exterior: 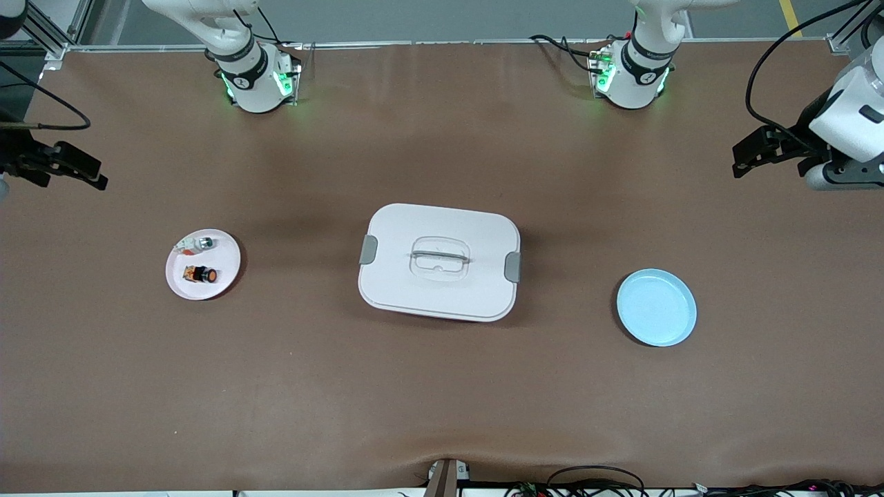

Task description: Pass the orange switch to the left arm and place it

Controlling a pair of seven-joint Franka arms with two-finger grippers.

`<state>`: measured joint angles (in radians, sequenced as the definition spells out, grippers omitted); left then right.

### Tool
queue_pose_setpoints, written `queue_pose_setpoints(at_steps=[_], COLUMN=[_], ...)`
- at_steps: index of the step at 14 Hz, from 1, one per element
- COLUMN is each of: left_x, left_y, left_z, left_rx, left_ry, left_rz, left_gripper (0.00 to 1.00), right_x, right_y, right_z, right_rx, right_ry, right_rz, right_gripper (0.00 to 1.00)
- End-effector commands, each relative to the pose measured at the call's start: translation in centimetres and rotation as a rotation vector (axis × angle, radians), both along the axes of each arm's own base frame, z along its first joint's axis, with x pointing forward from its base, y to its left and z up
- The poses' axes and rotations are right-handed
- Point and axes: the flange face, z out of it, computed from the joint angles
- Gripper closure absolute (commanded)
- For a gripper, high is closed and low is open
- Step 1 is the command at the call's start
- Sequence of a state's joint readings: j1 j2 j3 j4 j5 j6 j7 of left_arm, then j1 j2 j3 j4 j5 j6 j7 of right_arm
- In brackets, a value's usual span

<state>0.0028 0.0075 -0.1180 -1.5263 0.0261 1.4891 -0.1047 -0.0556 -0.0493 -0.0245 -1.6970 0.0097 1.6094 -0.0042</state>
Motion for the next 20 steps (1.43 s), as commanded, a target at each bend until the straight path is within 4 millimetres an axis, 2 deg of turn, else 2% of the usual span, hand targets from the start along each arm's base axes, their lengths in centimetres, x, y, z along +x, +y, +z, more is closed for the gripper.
queue_pose_setpoints(at_steps=[1, 4, 7, 8, 10, 12, 14, 17, 20], left_x=[0.5, 0.7, 1.1, 1.3, 1.6, 2.0, 2.4, 2.4, 2.5], left_y=[-0.1, 0.0, 0.1, 0.0, -0.1, -0.2, -0.4, -0.5, -0.5], left_z=[-0.2, -0.4, -0.9, -1.1, -1.4, -1.9, -2.5, -2.8, -2.9], left_rx=[-0.014, -0.012, -0.012, -0.012, -0.013, -0.015, -0.016, -0.015, -0.016], left_ry=[-0.014, -0.017, -0.019, -0.02, -0.022, -0.022, -0.018, -0.014, -0.012], left_rz=[-0.019, -0.018, -0.017, -0.018, -0.02, -0.023, -0.026, -0.028, -0.028], left_gripper=[0.0, 0.0, 0.0, 0.0, 0.0, 0.0, 0.0, 0.0, 0.0], right_x=[2.2, 4.9, 5.1, 5.5, 5.5, 5.4, 5.7, 6.3, 5.8], right_y=[-0.6, -1.1, -1.6, -1.7, -3.0, -3.4, -4.9, -5.8, -5.8], right_z=[-1.5, -5.4, -6.1, -7.3, -10.5, -13.7, -17.0, -20.8, -25.2], right_rx=[0.004, 0.001, -0.012, -0.011, -0.008, -0.009, -0.002, 0.011, 0.014], right_ry=[0.012, 0.057, 0.063, 0.067, 0.063, 0.038, 0.043, 0.052, 0.019], right_rz=[0.005, 0.004, 0.015, 0.014, -0.006, 0.019, 0.024, 0.026, 0.016], right_gripper=[0.0, 0.0, 0.0, 0.0, 0.0, 0.0, 0.0, 0.0, 0.0])
